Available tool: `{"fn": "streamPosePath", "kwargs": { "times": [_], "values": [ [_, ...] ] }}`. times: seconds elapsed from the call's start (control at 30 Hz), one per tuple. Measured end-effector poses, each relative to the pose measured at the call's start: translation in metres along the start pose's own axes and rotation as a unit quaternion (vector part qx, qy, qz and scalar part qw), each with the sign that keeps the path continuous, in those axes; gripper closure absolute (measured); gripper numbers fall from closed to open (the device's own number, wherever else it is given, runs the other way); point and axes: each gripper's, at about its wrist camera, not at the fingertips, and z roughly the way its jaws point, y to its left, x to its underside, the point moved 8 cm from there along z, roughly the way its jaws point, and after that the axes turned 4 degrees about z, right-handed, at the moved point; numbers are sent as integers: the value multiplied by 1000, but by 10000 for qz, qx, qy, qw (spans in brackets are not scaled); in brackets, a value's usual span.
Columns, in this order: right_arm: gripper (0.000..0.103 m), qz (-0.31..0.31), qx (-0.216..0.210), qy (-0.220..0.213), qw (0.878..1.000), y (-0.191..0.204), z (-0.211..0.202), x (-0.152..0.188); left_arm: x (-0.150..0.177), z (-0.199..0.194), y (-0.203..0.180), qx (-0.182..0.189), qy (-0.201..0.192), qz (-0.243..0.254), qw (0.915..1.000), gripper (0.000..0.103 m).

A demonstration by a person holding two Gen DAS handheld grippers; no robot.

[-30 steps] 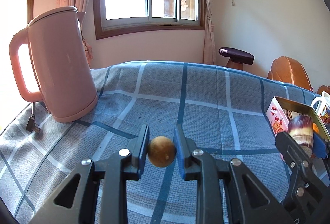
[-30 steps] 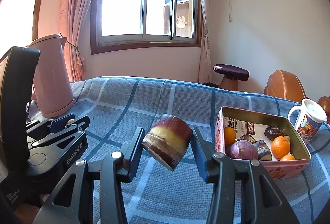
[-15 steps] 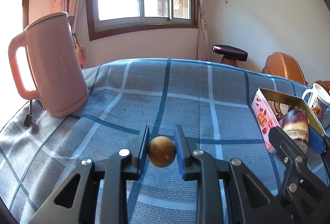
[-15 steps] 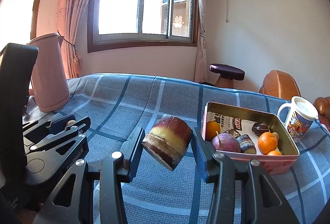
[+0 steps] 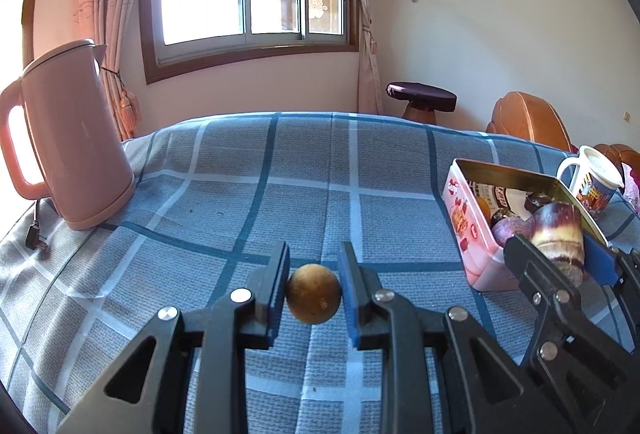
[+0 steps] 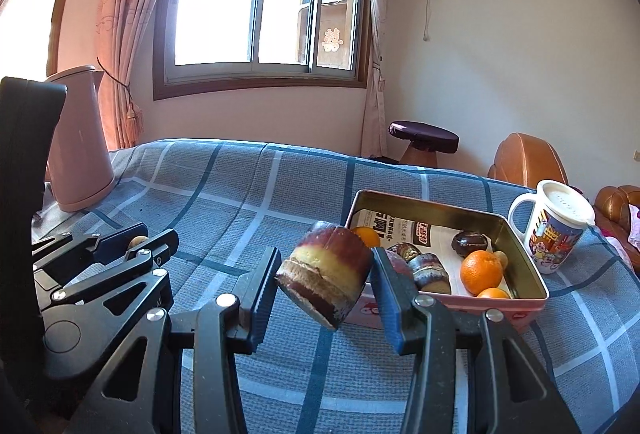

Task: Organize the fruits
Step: 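Carry the fruit and cake toward the tin with both tools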

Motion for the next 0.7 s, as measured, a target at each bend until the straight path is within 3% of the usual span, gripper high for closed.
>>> {"fn": "streamPosePath", "kwargs": {
  "times": [0.7],
  "values": [
    [55, 206, 479, -146, 9985, -75, 3, -12, -27, -7, -70, 506, -408, 114, 9978, 77]
  ]
}}
